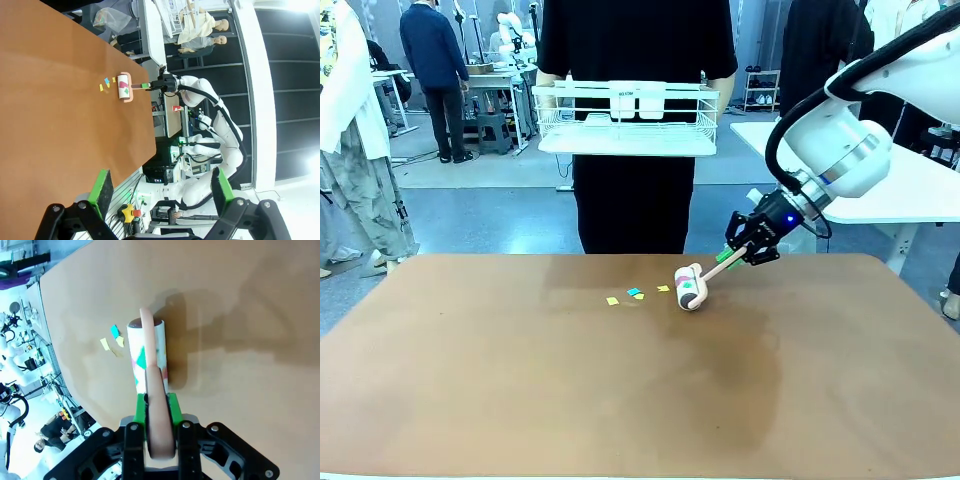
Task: Clean the table.
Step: Clean the table with the Lint Roller when the human lifts the Dish drying rack.
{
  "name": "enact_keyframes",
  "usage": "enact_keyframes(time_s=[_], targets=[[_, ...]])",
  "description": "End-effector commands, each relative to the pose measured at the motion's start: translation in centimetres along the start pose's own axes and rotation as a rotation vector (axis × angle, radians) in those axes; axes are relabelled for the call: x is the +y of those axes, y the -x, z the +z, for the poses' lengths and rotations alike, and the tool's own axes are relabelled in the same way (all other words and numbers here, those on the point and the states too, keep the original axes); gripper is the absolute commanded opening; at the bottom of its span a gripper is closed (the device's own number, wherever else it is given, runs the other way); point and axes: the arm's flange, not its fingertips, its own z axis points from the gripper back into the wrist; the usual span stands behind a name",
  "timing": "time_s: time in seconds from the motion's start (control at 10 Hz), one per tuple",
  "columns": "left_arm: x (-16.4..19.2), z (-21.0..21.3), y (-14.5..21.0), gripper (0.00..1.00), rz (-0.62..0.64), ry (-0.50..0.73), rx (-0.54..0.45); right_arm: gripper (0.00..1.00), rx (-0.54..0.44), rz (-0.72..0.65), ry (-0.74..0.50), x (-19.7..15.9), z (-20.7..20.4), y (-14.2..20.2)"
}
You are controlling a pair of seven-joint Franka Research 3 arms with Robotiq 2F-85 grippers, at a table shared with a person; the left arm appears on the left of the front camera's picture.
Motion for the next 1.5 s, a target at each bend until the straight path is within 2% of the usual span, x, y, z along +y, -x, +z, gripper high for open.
enact_keyframes(time_s=[0.0, 0.2, 0.5, 0.8, 1.4], targets=[[-0.1, 0.2, 0.2, 1.0, -0.004, 0.01, -0.006, 0.21, -0.012, -0.051, 0.06, -0.9, -4.5, -1.1], [-0.1, 0.2, 0.2, 1.0, -0.004, 0.01, -0.006, 0.21, 0.048, -0.045, 0.076, -0.5, -7.4, -1.3], [-0.1, 0.2, 0.2, 1.0, -0.004, 0.01, -0.006, 0.21, 0.065, -0.036, 0.073, 1.0, -10.5, -1.3], [-0.1, 0.2, 0.2, 1.0, -0.004, 0.01, -0.006, 0.21, 0.124, -0.028, 0.146, 2.4, -14.3, -1.7], [-0.1, 0.2, 0.2, 1.0, -0.004, 0.01, -0.006, 0.21, 0.137, -0.033, 0.189, 6.3, -18.7, -2.3]])
